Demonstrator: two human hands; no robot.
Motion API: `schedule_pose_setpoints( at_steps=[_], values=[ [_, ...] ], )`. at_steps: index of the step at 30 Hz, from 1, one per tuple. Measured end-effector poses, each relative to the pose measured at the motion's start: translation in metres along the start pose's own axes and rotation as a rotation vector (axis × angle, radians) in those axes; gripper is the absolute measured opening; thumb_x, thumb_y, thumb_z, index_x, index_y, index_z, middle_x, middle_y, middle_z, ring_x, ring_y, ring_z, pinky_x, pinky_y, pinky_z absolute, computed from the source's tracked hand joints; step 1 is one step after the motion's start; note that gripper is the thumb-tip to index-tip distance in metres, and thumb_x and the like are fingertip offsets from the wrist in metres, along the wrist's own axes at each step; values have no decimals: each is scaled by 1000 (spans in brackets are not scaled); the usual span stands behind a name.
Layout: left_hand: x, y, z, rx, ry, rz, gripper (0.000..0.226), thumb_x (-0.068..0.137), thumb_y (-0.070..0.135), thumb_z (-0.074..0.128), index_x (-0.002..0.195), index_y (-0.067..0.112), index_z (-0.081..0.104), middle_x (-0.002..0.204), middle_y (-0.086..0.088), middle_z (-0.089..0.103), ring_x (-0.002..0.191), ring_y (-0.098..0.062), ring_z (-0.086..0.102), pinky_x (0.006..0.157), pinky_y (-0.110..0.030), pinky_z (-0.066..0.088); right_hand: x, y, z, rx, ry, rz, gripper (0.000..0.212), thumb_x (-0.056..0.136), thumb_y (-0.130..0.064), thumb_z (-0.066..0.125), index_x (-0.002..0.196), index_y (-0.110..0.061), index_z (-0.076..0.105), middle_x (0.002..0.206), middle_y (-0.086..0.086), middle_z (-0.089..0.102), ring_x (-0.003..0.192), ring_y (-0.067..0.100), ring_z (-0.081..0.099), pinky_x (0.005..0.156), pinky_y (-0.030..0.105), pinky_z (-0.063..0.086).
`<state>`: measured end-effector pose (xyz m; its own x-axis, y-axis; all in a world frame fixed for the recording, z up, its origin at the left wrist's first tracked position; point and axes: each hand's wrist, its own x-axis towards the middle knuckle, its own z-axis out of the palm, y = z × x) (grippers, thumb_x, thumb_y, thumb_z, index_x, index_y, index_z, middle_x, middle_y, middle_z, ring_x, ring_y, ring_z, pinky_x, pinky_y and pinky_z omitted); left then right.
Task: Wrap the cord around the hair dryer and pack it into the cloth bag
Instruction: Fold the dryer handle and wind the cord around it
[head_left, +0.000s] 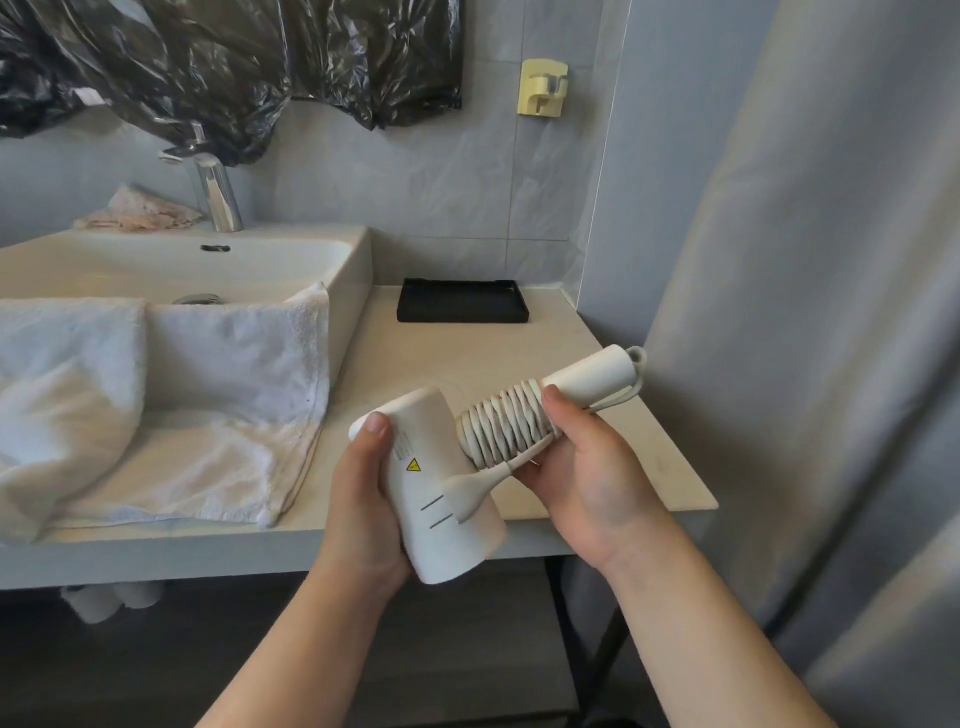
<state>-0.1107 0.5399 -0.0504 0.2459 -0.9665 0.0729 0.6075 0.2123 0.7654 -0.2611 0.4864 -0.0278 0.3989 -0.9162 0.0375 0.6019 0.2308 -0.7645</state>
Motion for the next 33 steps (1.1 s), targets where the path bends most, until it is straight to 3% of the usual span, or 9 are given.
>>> schedule_pose_setpoints(
  at_steps=[3, 5, 9, 15, 19, 23, 27, 30, 33],
  values=[
    [20, 4, -5, 138, 42, -42, 43, 82, 49, 54, 97, 11, 69, 75, -11, 74, 63, -23, 72, 55, -36, 59, 15, -1, -2, -18, 30, 4, 37, 78, -21, 63, 112, -7, 59, 104, 13, 65, 101, 26, 64, 85, 41, 56],
    [37, 8, -11, 273, 55, -33, 37, 85, 49, 57, 92, 17, 75, 83, -9, 76, 73, -22, 73, 67, -40, 58, 27, -2, -6, -53, 70, -16, 35, 76, -21, 63, 108, -7, 60, 98, 10, 67, 95, 23, 67, 78, 38, 57],
    [71, 6, -32, 491, 74, -38, 47, 73, 62, 61, 88, 22, 79, 90, -10, 76, 81, -23, 72, 69, -39, 55, 57, -4, -19, -158, 82, -30, 30, 73, -20, 66, 101, -9, 63, 91, 6, 71, 90, 20, 69, 76, 36, 57],
    [116, 3, -42, 431, 126, -83, 41, 77, 55, 56, 83, 22, 81, 90, -13, 76, 79, -24, 72, 65, -35, 58, 111, -2, -24, -201, 94, 25, 32, 74, -20, 67, 103, -6, 66, 100, 10, 71, 97, 24, 68, 82, 38, 55],
    [132, 10, -33, 384, 210, -99, 36, 76, 50, 61, 82, 20, 81, 83, -9, 75, 74, -21, 72, 55, -29, 55, 134, -7, -12, -222, 95, 63, 47, 73, -18, 78, 112, 1, 61, 102, 15, 67, 99, 27, 66, 87, 37, 53],
    [136, 36, -10, 321, 288, -138, 36, 80, 44, 56, 87, 19, 81, 89, -11, 76, 82, -25, 73, 59, -36, 57, 142, -21, 15, -291, 112, 129, 57, 66, -29, 84, 112, -3, 61, 102, 15, 68, 98, 27, 64, 86, 39, 51],
    [134, 84, 25, 265, 355, -210, 38, 81, 40, 57, 90, 11, 79, 92, -16, 73, 86, -30, 71, 64, -41, 59, 143, -49, 64, -523, 149, 244, 55, 70, -47, 72, 113, -14, 64, 106, 10, 72, 102, 28, 68, 87, 44, 55],
    [126, 128, 48, 240, 353, -286, 56, 74, 38, 68, 110, -5, 64, 98, -22, 66, 92, -34, 68, 73, -49, 60, 137, -80, 103, -687, 118, 263, 41, 77, -46, 68, 107, -20, 63, 98, 3, 72, 93, 19, 69, 77, 36, 57],
    [121, 175, 57, 337, 215, -383, 64, 57, 44, 73, 107, 5, 63, 89, -12, 70, 82, -27, 70, 66, -44, 58, 131, -111, 138, -744, 34, 300, 28, 81, -40, 65, 97, -16, 64, 86, 1, 68, 82, 15, 66, 70, 32, 53]
  ],
)
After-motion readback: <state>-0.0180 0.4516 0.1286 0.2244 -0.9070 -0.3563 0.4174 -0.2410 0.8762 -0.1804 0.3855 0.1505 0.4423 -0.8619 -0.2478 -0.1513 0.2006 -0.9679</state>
